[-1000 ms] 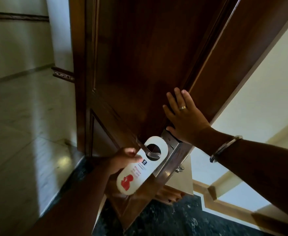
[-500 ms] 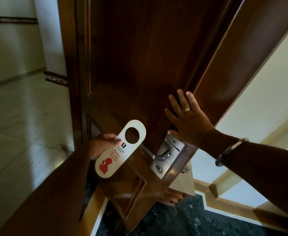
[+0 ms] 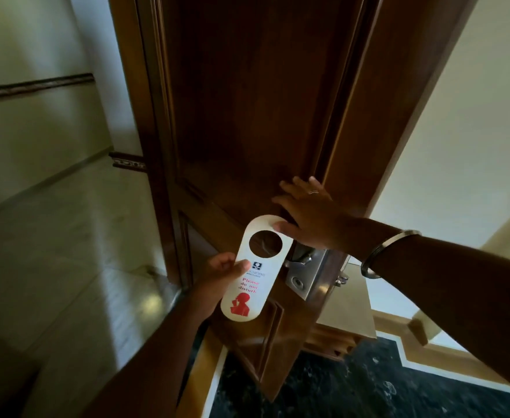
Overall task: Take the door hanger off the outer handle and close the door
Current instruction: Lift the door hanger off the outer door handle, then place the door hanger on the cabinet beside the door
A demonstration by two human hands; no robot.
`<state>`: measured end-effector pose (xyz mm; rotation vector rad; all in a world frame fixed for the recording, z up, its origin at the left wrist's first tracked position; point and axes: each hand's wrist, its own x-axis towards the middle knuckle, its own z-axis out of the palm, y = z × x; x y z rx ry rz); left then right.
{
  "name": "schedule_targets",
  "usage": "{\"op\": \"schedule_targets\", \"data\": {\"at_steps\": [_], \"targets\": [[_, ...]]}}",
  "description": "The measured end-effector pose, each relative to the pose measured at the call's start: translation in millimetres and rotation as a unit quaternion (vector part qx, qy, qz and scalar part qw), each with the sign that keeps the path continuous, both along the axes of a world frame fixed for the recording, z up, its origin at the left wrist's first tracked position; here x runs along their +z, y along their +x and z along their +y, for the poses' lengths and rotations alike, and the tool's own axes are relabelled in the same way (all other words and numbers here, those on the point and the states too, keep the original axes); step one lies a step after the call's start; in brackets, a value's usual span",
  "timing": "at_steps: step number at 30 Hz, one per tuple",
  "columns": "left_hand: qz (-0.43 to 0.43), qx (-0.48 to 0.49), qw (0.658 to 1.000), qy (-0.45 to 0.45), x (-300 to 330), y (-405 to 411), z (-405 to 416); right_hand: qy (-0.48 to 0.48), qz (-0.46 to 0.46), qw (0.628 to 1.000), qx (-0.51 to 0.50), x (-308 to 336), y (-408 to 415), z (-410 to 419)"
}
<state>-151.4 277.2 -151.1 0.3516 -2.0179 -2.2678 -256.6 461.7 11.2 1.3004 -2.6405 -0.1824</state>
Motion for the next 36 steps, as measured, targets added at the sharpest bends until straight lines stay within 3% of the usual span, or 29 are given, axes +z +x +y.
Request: {"op": "schedule_targets", "data": {"at_steps": [6,11,18,24,29,36], "targets": [[0.003,0.042,0.999,-0.03,16,19,33,-0.142,-0.194,0.97,0.029,-5,11,20],[-0.05,0.049,0.994,-0.084,-5,25,84,-0.169,-0.275,0.946,0.019,-4,0,62],[-0.157,-0.022,0.985,-0.07,-70,5,227,-0.057,-0.261,0.964,-0.009,-21,-29,191],[-0.203,-0.017,0.978,-0.043,-93,-78,363,-0.056,-0.229,0.968,-0.083,-49,-108,313],[-0.211,0.007,0.976,-0.052,-111,-155,395,-0.128,-0.238,0.952,-0.143,-88,-198,349],[-0.255,0.023,0.966,-0.034,-172,-271,370,-0.222,-0.264,0.915,-0.208,-170,-331,323]]}}
